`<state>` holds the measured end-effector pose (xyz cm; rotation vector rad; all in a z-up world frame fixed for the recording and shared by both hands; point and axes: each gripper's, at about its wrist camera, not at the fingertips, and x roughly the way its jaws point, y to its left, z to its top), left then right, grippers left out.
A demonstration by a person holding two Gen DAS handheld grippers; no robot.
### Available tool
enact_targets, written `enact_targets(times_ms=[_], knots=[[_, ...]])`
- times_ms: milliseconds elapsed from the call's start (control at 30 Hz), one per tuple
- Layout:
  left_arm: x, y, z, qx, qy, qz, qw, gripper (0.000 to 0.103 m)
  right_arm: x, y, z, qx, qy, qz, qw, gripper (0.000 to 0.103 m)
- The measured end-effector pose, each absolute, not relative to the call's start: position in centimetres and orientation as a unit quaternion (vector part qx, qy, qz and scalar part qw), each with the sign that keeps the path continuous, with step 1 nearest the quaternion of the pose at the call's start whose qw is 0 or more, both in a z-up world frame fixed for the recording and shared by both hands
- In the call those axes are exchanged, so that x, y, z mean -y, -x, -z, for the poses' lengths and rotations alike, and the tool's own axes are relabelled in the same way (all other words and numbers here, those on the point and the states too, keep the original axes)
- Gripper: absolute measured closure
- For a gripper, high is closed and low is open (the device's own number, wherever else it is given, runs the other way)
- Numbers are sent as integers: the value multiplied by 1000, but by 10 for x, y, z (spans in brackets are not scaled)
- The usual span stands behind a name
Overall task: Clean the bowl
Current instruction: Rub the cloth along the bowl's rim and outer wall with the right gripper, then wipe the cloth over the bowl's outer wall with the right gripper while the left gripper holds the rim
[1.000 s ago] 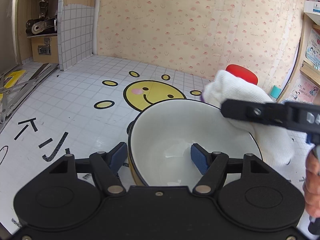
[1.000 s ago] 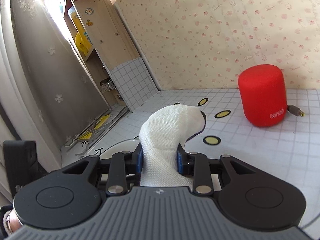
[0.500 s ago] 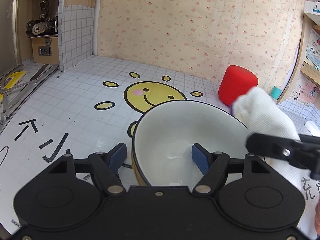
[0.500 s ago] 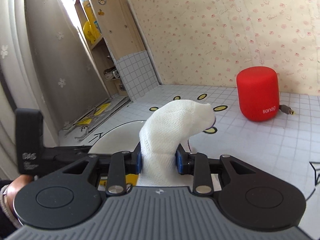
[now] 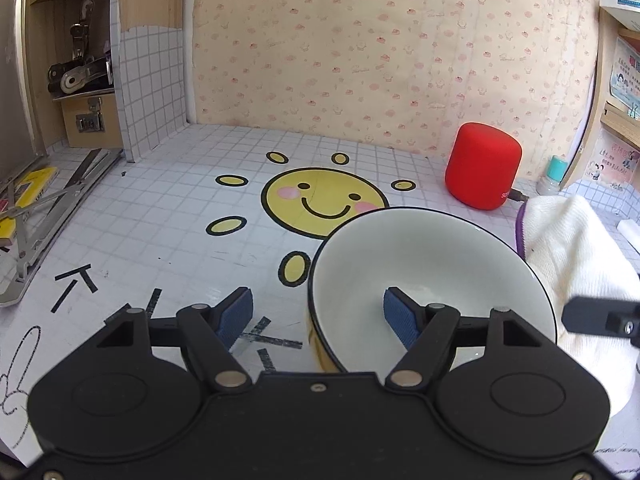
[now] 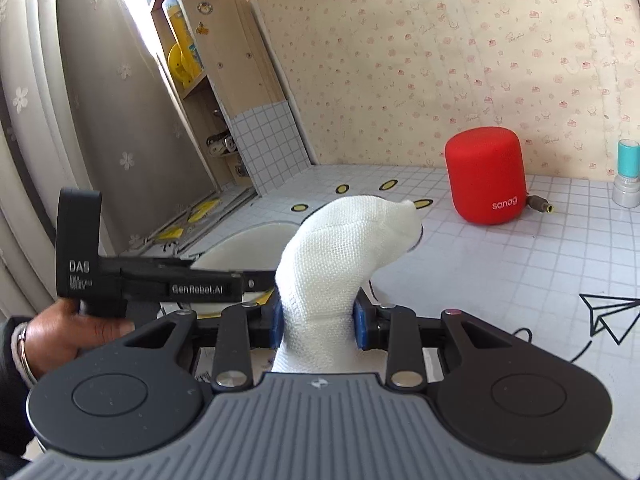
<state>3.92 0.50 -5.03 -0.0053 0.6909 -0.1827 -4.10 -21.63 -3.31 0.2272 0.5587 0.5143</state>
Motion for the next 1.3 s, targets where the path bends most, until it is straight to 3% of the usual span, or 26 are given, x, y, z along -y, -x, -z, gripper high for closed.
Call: enact_targets(times_ms=[333, 1067, 1300], knots=[[2, -38, 53, -340, 6, 97, 935, 28, 184, 44, 39, -290, -22, -268, 918, 68], [2, -39, 55, -345, 25, 98, 933, 28, 192, 11, 43, -278, -68, -216, 934, 70], [-8, -32, 55, -343, 38, 104, 933, 28, 208, 1, 39, -266, -150, -221, 926, 72]])
